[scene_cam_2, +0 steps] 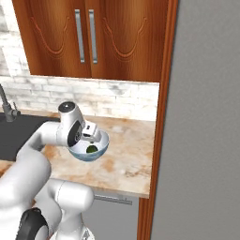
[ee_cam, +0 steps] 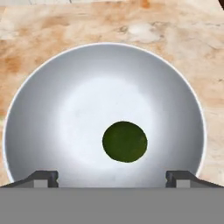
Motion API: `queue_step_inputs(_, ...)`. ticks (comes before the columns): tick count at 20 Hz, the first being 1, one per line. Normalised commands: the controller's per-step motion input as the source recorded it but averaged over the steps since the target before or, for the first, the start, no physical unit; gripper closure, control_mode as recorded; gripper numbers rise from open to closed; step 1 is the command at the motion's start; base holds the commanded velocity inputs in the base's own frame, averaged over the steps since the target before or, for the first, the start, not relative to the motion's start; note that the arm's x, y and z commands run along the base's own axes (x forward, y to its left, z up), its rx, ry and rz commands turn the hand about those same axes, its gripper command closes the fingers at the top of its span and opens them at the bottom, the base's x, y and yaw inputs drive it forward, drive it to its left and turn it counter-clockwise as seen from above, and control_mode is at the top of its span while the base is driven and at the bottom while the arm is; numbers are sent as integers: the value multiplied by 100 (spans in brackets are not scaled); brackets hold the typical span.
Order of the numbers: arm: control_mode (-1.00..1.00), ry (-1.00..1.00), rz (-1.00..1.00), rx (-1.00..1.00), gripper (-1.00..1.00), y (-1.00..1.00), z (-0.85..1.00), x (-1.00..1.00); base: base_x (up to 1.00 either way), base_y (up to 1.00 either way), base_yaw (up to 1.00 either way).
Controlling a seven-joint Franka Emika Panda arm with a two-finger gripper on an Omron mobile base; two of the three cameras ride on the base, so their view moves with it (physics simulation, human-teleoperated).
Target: Take the pear, tangerine, and lime from the freezer and place them in the bowl on the counter.
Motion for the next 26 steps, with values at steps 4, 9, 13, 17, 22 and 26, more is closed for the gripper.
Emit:
queue_step_inputs(4, -100, -4, 0, 0, -100, 0, 55, -79, 0, 0, 0)
queue_step_inputs(9, -100, -1, 0, 0, -100, 0, 30, -97, 0, 0, 0)
queue_step_inputs(13, -100, -2, 0, 0, -100, 0, 32, -99, 0, 0, 0)
queue_step_inputs(17, -100, -1, 0, 0, -100, -1, 45, -62, 0, 0, 0)
queue_step_inputs(22, -100, 0, 0, 0, -100, -8, 32, -21, 0, 0, 0)
queue_step_inputs(26, -100, -3, 0, 0, -100, -18, 0, -18, 0, 0, 0)
